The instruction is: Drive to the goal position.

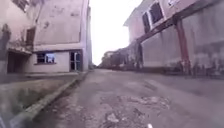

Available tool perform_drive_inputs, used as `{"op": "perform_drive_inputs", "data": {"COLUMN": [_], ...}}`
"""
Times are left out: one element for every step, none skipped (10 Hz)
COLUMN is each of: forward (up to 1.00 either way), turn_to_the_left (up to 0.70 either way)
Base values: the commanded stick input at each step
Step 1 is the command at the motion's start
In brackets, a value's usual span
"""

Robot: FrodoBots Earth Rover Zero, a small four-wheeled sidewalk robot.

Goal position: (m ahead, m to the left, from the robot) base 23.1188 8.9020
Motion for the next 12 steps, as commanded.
{"op": "perform_drive_inputs", "data": {"forward": [1.00,1.00,1.00,1.00,1.00,1.00,1.00,1.00,1.00,1.00,1.00,1.00], "turn_to_the_left": [0.00,0.00,0.00,0.00,0.00,0.00,0.00,0.00,0.00,0.00,0.00,0.00]}}
